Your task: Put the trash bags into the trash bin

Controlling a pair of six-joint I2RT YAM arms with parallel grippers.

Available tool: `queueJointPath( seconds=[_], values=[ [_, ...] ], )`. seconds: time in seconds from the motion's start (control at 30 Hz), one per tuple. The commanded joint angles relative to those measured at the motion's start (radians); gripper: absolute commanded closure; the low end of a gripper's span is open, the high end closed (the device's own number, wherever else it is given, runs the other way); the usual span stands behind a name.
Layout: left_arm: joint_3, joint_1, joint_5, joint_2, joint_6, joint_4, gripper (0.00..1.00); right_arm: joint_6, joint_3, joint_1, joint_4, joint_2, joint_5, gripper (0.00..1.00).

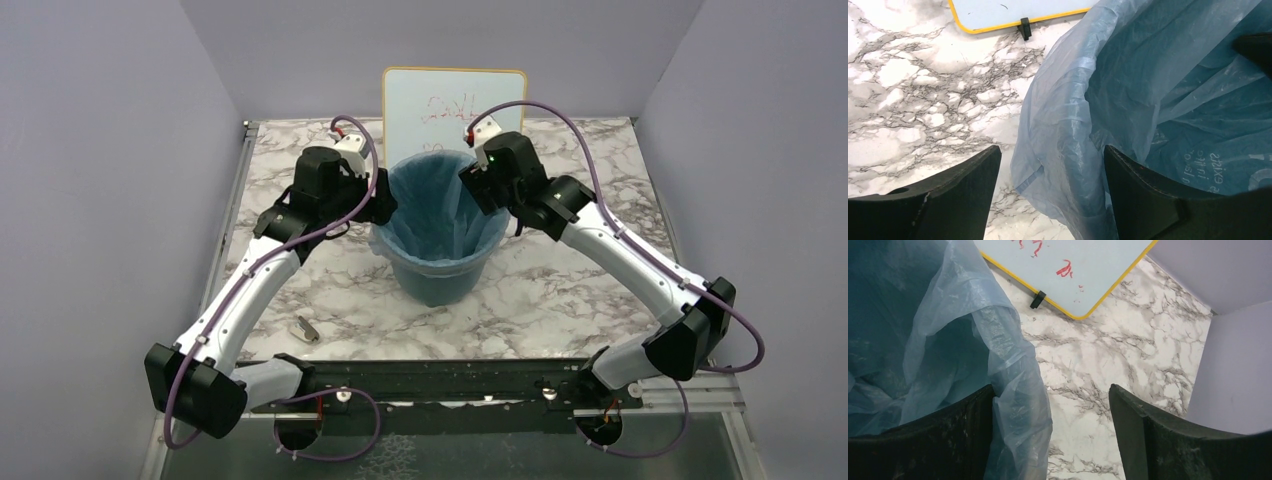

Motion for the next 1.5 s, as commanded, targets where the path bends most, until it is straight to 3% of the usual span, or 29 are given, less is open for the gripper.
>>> queueJointPath(
  seconds=[0.0, 0.27, 0.4, 0.53, 0.8, 0.9, 0.97, 1.13, 1.37, 1.47],
  values=[
    [0.034, -0.001, -0.005, 0.024, 0.022, -0.042, 0.20, 0.002, 0.059, -0.010, -0.024, -0.018, -0.102, 0.14],
    [0.054, -0.001, 0.016, 0.018, -0.010, -0.042, 0.08, 0.083, 0.109, -0.010, -0.053, -0.013, -0.164, 0.11],
    [0.059, -0.001, -0.021, -0.004, -0.029, -0.037, 0.01, 0.125, 0.119, -0.010, -0.019, -0.030, -0.295, 0.14],
    [0.039, -0.001, -0.066, -0.047, -0.056, -0.012, 0.01, 0.171, 0.128, -0.010, 0.028, -0.048, -0.418, 0.19],
    [-0.035, -0.001, -0.089, -0.130, -0.082, 0.084, 0.01, 0.218, 0.078, -0.007, 0.130, -0.032, -0.890, 0.35],
    [-0.042, -0.001, -0.081, -0.131, -0.080, 0.087, 0.01, 0.151, 0.130, 0.007, 0.023, 0.039, -0.811, 0.36],
    [-0.049, -0.001, -0.070, -0.130, -0.082, 0.088, 0.01, 0.213, 0.118, 0.009, 0.022, 0.067, -0.691, 0.38],
    [-0.046, 0.000, -0.048, -0.119, -0.087, 0.085, 0.01, 0.135, 0.194, 0.035, -0.174, 0.211, -0.719, 0.40],
    [-0.053, -0.001, -0.036, -0.112, -0.081, 0.083, 0.01, 0.028, 0.100, 0.103, -0.142, 0.252, -0.620, 0.42],
    [-0.050, -0.001, -0.020, -0.102, -0.071, 0.078, 0.01, 0.032, 0.134, 0.104, -0.196, 0.316, -0.548, 0.42]
  ],
)
